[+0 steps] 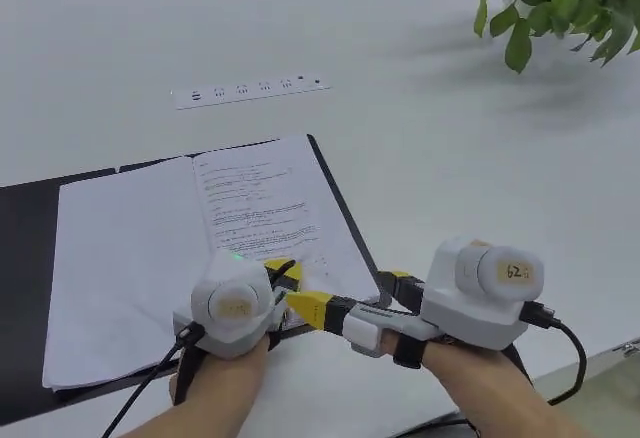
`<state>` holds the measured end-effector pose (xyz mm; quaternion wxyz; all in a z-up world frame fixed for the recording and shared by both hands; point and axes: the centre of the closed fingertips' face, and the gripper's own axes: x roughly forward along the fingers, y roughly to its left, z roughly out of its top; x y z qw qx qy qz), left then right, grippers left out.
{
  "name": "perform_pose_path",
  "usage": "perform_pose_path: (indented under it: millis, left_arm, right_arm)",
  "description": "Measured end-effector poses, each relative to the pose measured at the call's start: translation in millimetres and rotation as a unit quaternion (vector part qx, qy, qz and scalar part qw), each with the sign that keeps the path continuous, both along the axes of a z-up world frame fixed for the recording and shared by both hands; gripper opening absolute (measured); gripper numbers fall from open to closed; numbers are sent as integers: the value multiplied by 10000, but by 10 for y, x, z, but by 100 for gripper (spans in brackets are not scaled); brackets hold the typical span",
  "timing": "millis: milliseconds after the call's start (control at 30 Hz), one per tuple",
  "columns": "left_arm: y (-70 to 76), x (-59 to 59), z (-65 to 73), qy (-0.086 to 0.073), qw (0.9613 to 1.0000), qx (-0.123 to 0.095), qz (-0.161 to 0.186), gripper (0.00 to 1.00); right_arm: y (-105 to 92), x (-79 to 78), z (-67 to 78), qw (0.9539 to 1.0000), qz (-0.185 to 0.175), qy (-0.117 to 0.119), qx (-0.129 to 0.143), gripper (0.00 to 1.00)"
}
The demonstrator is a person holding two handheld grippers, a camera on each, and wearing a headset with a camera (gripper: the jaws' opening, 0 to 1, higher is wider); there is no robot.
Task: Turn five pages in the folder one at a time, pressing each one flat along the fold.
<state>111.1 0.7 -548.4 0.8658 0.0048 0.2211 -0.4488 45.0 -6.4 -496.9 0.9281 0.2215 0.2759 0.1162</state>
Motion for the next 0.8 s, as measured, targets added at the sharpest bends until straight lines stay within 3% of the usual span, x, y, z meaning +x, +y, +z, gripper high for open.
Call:
perform_pose_path:
  millis: [100,433,467,567,700,800]
  left_arm:
    - [-1,0,-5,24,10000,-15,3,0]
    - [-1,-1,-4,30,10000,-26,6,0]
    - [0,-1,-4,34,10000,-37,11,0]
    - [0,-5,-2,47,10000,-58,20,0]
    - [0,-4,-2,49,10000,-61,20,0]
    - [0,-4,-1,48,10000,-67,27,0]
  right_arm:
    - [-49,25,-94,9996,-136,173,167,81]
    - [-127,24,-217,9972,-422,358,495,69]
    - [-135,27,-223,9961,-495,376,622,67]
    - [-180,27,-250,9953,-578,417,652,59]
    - [-292,24,-304,9895,-945,541,954,48]
    - [-306,14,-320,9896,-935,563,941,45]
